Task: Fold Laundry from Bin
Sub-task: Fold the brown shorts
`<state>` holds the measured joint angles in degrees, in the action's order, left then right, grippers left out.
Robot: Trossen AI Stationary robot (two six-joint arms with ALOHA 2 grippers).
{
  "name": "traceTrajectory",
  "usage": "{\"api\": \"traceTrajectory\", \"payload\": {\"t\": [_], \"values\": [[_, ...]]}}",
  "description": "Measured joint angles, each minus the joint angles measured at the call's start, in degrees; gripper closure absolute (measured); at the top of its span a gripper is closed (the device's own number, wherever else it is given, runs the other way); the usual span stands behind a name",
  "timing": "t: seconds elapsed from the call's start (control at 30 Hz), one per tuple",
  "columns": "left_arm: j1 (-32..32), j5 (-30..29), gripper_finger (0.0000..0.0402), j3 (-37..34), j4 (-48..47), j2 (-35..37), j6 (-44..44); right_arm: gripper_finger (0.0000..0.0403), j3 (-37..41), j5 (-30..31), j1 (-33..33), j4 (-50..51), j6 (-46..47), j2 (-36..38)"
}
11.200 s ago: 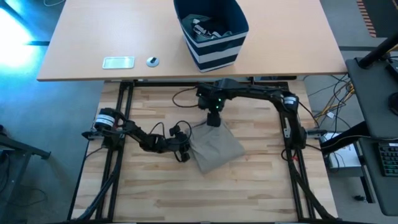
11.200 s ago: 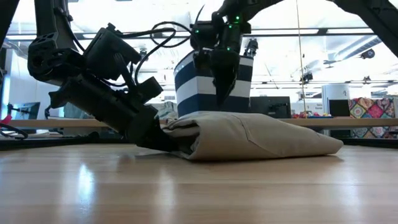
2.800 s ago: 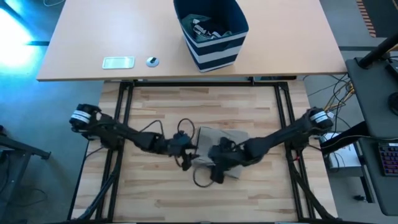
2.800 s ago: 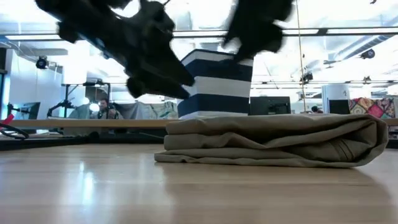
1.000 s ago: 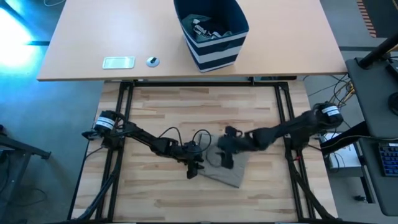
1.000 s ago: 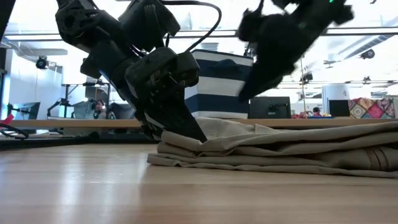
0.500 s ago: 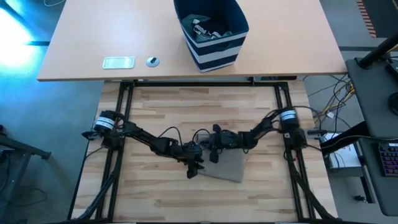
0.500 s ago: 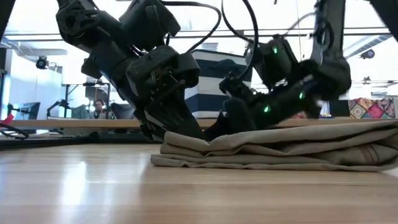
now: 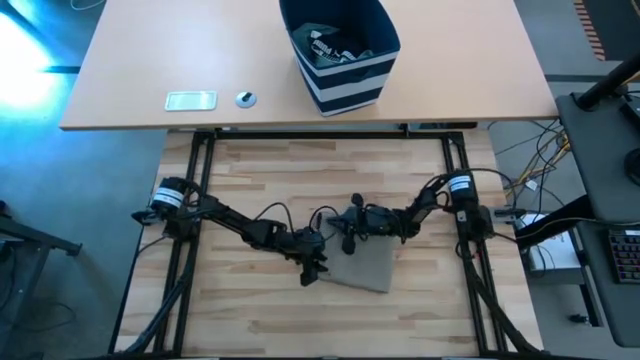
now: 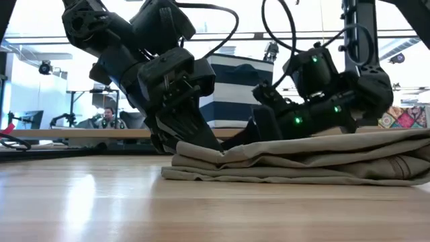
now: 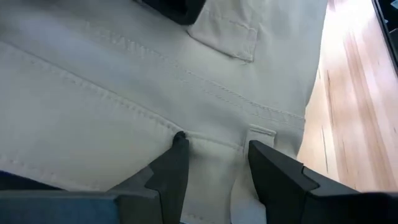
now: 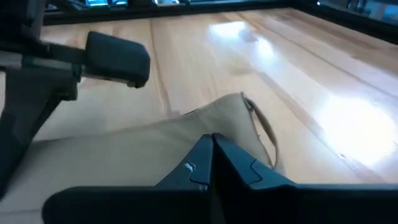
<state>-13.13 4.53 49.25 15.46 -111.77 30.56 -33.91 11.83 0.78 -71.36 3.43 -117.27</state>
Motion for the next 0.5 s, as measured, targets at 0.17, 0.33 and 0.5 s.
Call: {"api": "traceTrajectory", "payload": {"t": [0.17,0.33,0.5], "values": [[0.0,0.1,0.0247,0.0,0.0,0.0,0.7,0.0394,-0.5,-0.2,0.1,-18.1,-3.5,-10.4],[0.0,0.7,0.0247,0.0,-0.4,0.1,1.5,0.0394,-1.8,-0.2,0.2,-18.4,-4.8,-11.7],[0.0,1.7,0.0247,0.0,-0.4,0.1,1.9,0.0394,4.6,2.7,-1.6,-12.0,-9.1,2.4]]}}
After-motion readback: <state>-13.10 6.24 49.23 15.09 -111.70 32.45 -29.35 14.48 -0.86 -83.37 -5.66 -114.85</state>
